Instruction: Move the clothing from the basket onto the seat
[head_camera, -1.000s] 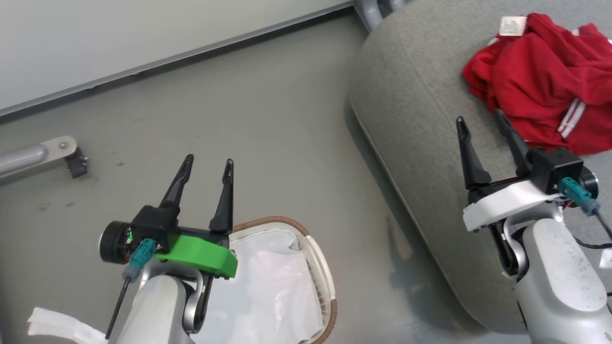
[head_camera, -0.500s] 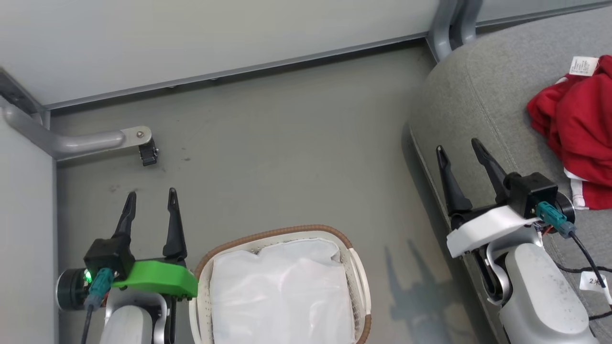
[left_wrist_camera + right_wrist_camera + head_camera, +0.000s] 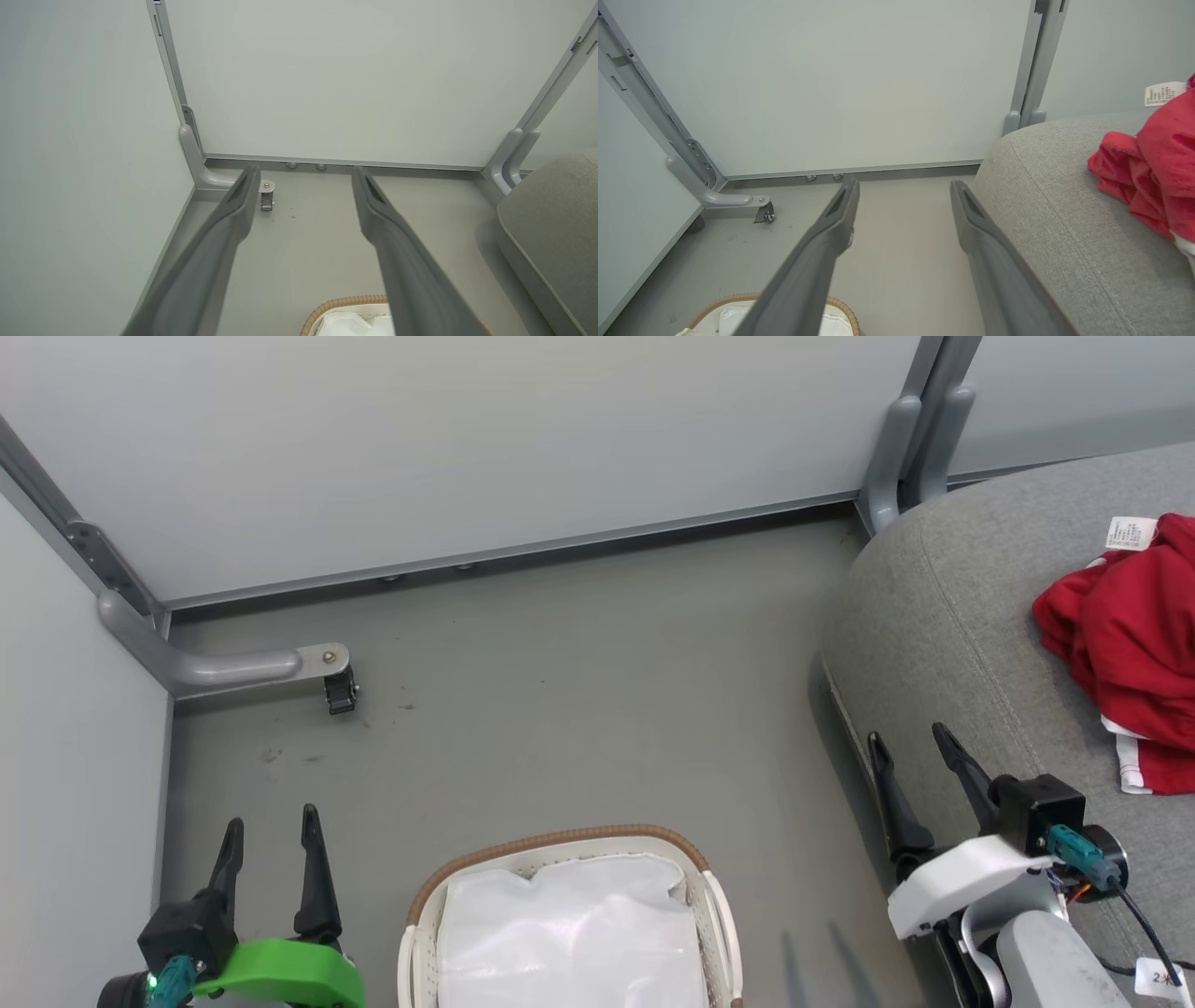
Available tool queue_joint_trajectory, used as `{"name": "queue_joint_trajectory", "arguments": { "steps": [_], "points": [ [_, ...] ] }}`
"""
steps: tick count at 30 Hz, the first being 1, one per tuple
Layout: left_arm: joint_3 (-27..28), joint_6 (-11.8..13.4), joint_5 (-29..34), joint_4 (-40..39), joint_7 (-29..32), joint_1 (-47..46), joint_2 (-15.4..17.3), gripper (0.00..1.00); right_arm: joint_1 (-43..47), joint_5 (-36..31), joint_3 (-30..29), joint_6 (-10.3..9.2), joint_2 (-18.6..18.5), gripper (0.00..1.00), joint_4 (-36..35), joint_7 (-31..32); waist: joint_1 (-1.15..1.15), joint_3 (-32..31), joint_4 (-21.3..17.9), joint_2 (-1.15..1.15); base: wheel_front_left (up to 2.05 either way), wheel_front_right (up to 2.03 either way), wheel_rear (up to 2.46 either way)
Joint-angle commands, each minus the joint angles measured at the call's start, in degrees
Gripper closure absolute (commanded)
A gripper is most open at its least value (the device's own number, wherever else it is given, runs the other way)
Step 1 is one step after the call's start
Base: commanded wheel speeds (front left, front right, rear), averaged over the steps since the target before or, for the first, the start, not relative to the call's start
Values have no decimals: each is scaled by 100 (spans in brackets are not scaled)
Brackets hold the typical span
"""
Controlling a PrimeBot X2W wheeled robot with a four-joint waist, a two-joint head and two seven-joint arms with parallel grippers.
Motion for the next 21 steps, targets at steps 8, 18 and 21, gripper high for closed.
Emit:
{"name": "queue_joint_trajectory", "arguments": {
  "steps": [8,18,21],
  "points": [
    [92,-108,-149,103,3,249,-10,100,316,2,-50,0,10,100,80,2,0,-223,30,0,0,0,0],
    [170,-144,-993,200,270,141,-22,100,366,876,-172,0,42,100,94,266,0,-247,43,0,0,0,0],
    [178,-156,-1306,167,346,121,-20,100,381,1199,-202,-1,46,100,46,346,0,-256,48,0,0,0,0]
  ]
}}
